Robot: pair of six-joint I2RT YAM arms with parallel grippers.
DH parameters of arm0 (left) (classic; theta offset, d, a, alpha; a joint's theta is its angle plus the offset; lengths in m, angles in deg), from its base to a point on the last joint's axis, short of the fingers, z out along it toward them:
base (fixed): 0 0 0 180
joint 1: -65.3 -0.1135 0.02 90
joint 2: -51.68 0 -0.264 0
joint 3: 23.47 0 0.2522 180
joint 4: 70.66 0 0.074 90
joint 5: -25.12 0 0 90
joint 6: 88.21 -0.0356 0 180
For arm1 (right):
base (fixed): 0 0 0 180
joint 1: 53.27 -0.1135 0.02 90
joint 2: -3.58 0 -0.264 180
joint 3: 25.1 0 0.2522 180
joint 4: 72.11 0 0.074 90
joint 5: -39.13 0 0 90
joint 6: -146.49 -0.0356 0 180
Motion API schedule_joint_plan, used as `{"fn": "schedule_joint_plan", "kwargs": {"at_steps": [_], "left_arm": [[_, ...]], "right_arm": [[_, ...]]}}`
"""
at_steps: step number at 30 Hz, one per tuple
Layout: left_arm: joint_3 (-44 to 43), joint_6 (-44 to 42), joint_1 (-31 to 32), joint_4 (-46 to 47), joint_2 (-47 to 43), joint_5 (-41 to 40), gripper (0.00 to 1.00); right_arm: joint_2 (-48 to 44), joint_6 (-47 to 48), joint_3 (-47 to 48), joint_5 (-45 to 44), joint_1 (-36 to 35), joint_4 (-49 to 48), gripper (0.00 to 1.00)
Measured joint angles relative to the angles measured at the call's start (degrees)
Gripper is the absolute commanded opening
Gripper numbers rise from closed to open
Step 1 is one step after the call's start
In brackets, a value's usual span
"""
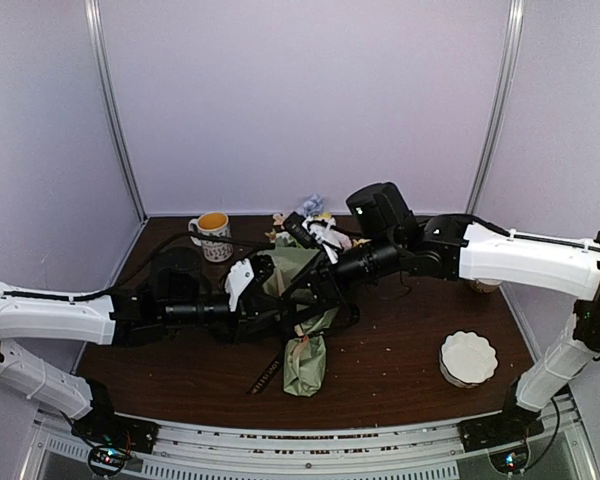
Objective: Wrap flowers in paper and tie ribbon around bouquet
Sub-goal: Cross the half-tied ribbon over the folded bouquet.
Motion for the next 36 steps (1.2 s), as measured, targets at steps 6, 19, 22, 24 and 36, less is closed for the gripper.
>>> {"fn": "schedule_joint_plan", "kwargs": {"at_steps": [6,19,22,24,36], "left_arm": [[0.0,0.1,-0.3,0.0,0.5,0.2,0.0],[0.0,0.1,-0.6,0.0,0.7,0.5,0.0],[0.0,0.1,-0.6,0.0,1.0,0.8,0.0],[0.0,0.1,-0.6,0.0,1.1,1.0,0.0],[-1.5,3.5,-3.8,-3.7,1.2,0.9,0.62]], "right_arm": [[1.6,0.1,0.0,1.0,0.0,-1.6,0.45],[2.4,0.6,-3.5,0.6,0.0,-2.7,0.19],[2.5,0.4,-3.5,0.6,0.0,-3.1,0.0],[2.5,0.4,-3.5,0.6,0.0,-3.5,0.0],[2.5,0.6,-3.8,0.2,0.0,-4.1,0.0]]}}
